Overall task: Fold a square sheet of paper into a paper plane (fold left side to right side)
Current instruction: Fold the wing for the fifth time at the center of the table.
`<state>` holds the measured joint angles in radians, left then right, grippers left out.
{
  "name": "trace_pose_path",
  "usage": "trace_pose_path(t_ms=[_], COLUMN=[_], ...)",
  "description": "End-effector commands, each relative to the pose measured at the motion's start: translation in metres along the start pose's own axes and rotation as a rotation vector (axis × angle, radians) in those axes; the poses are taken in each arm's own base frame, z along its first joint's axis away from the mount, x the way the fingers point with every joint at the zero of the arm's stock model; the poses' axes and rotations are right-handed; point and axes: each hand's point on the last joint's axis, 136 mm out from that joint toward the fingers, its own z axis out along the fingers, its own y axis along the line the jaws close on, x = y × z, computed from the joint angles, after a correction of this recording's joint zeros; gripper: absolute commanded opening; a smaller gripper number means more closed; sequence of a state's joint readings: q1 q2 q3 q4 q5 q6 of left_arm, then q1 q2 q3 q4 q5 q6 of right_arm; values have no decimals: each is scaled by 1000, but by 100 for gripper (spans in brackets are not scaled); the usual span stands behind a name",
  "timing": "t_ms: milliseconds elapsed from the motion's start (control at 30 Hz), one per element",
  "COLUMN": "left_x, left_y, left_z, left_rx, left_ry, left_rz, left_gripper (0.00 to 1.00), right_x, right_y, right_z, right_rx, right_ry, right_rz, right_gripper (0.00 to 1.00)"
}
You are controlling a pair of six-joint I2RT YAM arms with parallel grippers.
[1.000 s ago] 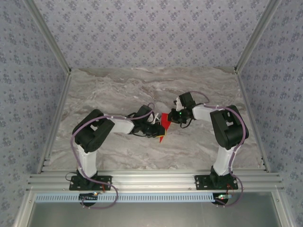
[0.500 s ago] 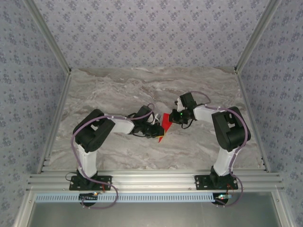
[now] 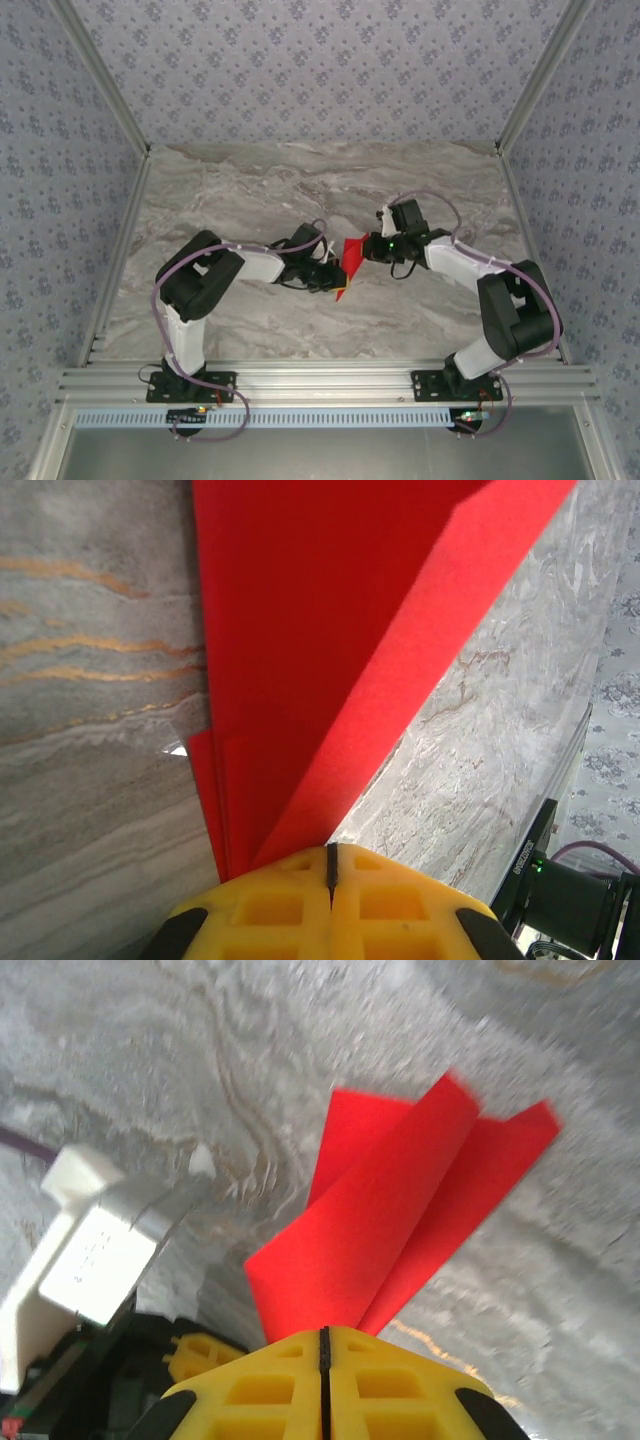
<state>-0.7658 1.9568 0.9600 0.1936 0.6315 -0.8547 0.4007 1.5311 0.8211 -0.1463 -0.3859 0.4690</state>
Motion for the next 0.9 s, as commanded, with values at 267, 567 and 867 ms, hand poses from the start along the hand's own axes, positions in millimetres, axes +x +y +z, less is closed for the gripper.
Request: trace_pose_path(t_ms=[267, 567, 867], left_x=[23, 25, 26], left_y=[44, 48, 52], left_z=[12, 12, 13], left_rx=[-141, -153, -157], left_ry=[58, 62, 71], left_rz=[-80, -97, -115], left_gripper=[1, 0, 0], right_x=[25, 24, 23], right_y=[23, -1, -23], right_z=[37, 48, 54], right_rx=[-36, 45, 71], right_ry=[77, 88, 101], right_rz=[-27, -62, -48], right_gripper=[6, 6, 6])
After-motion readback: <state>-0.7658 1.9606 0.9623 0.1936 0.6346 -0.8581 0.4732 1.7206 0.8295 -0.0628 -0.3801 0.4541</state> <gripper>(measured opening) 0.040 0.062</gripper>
